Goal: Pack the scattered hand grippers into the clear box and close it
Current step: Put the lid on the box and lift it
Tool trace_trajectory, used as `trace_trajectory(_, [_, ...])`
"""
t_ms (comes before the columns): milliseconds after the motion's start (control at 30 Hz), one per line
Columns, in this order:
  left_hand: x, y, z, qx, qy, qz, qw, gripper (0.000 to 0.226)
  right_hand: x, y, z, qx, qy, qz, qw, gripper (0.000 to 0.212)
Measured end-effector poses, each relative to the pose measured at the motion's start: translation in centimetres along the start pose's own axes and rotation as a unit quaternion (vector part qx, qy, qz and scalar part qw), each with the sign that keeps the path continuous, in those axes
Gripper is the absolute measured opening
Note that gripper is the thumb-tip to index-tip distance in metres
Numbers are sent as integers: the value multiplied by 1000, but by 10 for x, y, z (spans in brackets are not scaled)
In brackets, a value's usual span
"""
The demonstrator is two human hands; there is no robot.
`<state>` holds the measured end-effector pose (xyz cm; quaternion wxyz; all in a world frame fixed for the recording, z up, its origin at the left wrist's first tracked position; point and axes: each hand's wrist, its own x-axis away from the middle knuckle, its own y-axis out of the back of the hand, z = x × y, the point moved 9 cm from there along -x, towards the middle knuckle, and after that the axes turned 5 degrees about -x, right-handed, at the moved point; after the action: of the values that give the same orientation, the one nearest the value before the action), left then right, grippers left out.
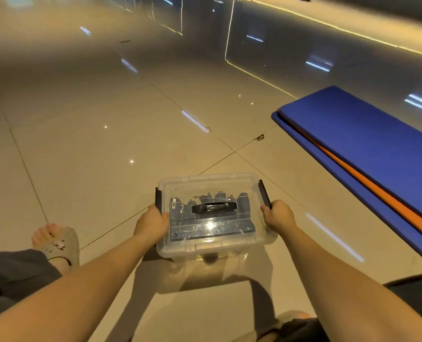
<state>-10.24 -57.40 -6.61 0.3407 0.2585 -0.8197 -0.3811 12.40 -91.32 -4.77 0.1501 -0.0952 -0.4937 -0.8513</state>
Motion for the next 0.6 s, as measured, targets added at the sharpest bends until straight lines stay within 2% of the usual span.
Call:
trace_trajectory(100, [4,2,2,32,6,18,999,36,4,-5,1,-41,-25,3,999,31])
trace_trajectory(167, [7,7,6,102,14,38,994,34,9,-12,5,-98,-39,10,994,26])
trace_trajectory(267, [11,25,21,185,36,48,981,27,17,-16,30,-173,-32,-4,984,29])
trace_trajectory(400, [15,82,52,223,52,19,973,19,24,-11,107,-195,26,-11,980,24])
trace_trajectory(600, [11,228,92,246,44,-72,966,20,49,-1,266,-209,128,0,969,20])
